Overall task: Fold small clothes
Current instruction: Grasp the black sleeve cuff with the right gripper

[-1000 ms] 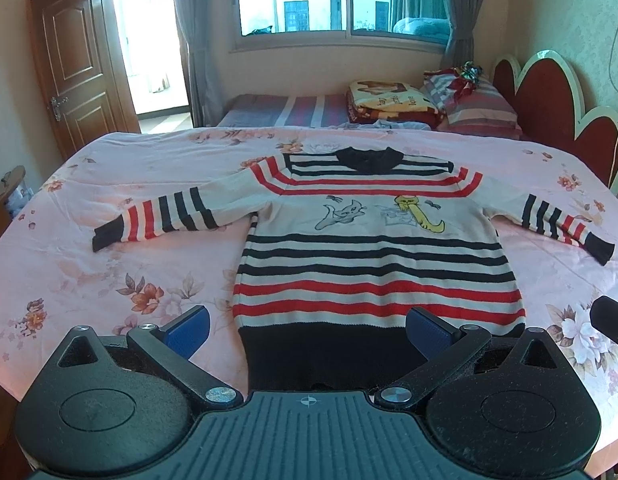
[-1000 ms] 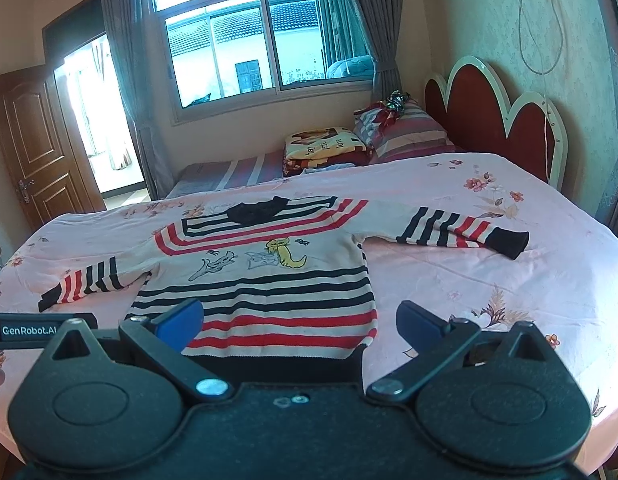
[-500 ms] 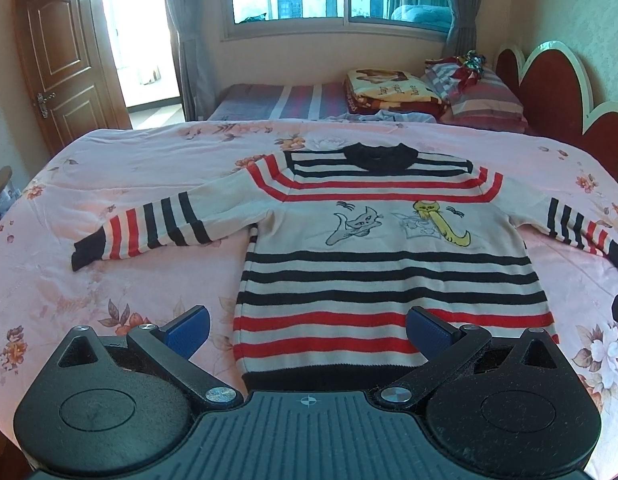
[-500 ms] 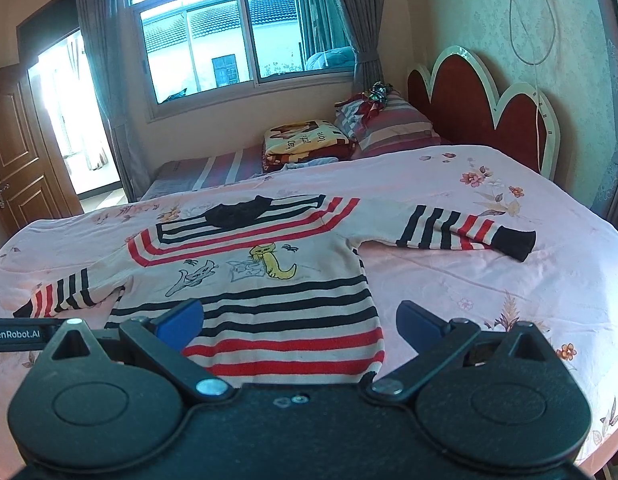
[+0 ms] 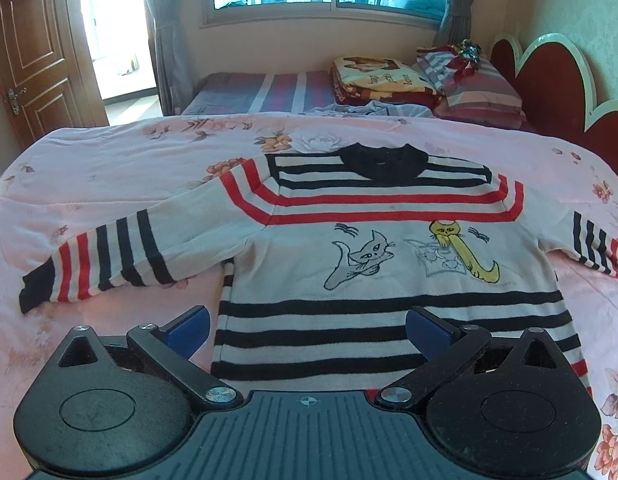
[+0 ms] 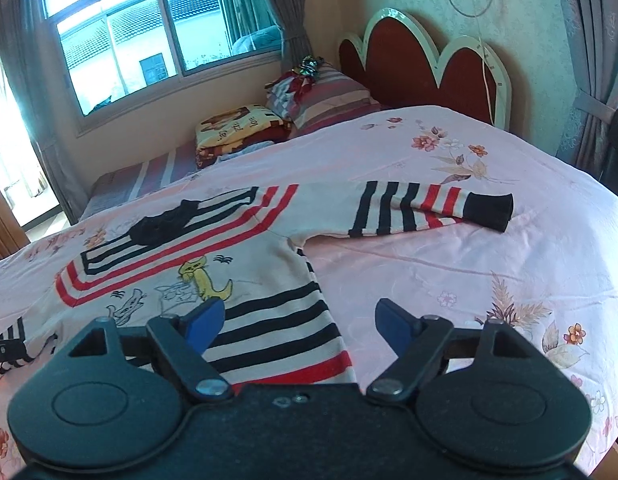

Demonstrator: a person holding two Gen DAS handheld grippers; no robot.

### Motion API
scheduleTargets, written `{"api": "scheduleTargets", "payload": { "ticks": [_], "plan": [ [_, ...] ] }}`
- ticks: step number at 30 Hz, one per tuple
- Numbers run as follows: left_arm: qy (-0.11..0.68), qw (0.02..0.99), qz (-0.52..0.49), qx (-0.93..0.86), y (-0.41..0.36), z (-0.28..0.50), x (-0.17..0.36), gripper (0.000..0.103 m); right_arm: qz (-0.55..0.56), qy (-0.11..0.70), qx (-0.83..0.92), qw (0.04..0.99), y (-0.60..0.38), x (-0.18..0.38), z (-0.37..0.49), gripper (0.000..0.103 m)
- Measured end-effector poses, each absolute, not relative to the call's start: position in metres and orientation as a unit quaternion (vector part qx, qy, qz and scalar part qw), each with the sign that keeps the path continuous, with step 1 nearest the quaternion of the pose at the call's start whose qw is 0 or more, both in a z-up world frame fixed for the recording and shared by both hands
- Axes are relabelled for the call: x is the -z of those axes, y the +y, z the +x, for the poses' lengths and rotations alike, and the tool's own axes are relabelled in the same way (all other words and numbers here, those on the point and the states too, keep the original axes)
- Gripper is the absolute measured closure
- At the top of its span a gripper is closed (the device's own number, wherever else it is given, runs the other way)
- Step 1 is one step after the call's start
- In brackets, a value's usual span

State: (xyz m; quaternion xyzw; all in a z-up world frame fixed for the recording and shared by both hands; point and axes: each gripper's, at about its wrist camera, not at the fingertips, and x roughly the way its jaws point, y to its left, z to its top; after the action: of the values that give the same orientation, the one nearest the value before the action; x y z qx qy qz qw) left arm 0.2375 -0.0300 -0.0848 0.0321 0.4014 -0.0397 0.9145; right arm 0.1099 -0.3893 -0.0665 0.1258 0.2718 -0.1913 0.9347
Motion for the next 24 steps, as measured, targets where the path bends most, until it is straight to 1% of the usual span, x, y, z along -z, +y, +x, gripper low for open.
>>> {"api": "scheduleTargets", "payload": {
  "ticks": [4, 10, 16, 19, 22, 23, 24],
  "plan": [
    [0.410, 0.910, 0.033, 0.044, -0.051, 0.264, 0.099, 0.000, 0.155, 0.278, 0.218, 0.922, -0.436, 0.081, 0.133, 0.022],
    [0.430, 0.902, -0.018, 0.021, -0.079, 0.304, 0.126, 0.000, 0.226, 0.290, 0.255, 0.894, -0.532, 0.111, 0.178, 0.030],
    [0.443, 0.896, 0.011, 0.014, -0.118, 0.340, 0.154, 0.000, 0.299, 0.292, 0.298, 0.858, -0.620, 0.139, 0.208, 0.030],
    [0.445, 0.896, 0.006, 0.013, -0.127, 0.347, 0.160, 0.000, 0.341, 0.284, 0.308, 0.842, -0.653, 0.153, 0.216, 0.030],
    [0.448, 0.894, 0.014, 0.012, -0.135, 0.352, 0.165, 0.000, 0.364, 0.253, 0.316, 0.839, -0.670, 0.157, 0.220, 0.031],
    [0.450, 0.893, 0.021, 0.013, -0.137, 0.353, 0.167, 0.000, 0.362, 0.248, 0.323, 0.839, -0.674, 0.156, 0.223, 0.033],
    [0.451, 0.892, 0.026, 0.014, -0.139, 0.354, 0.168, 0.000, 0.360, 0.240, 0.328, 0.840, -0.677, 0.156, 0.226, 0.043]
  ]
}}
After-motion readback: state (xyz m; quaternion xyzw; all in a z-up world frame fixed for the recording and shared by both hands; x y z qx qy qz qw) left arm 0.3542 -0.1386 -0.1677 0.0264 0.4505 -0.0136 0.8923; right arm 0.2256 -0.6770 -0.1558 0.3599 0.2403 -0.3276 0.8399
